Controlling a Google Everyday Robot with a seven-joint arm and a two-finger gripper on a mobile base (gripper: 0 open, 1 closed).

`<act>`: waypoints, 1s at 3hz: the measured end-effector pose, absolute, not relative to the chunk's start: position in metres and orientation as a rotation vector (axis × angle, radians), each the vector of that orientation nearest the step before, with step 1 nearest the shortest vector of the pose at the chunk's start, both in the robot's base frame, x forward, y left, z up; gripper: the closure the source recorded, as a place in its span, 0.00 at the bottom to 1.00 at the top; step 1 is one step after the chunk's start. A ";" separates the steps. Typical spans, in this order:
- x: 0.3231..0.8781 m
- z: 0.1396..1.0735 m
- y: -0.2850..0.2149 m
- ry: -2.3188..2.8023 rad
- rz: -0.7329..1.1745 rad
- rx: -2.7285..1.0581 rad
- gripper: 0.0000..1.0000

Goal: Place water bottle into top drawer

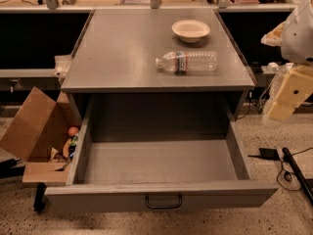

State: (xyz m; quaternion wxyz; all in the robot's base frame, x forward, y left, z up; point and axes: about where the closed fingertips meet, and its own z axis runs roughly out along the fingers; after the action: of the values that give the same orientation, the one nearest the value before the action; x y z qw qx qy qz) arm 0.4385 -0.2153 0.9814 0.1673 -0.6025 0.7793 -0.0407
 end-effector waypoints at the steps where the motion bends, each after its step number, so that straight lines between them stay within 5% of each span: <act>1: 0.438 0.981 -0.215 2.217 -0.116 -1.714 0.00; 3: 0.516 0.971 -0.195 2.044 -0.044 -1.845 0.00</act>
Offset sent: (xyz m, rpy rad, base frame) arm 0.0668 0.0071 -0.0048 0.0280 -0.0308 0.1363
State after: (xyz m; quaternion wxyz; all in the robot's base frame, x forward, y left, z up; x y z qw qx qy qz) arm 0.5157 -0.1949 0.9705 0.1928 -0.6573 0.7284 -0.0156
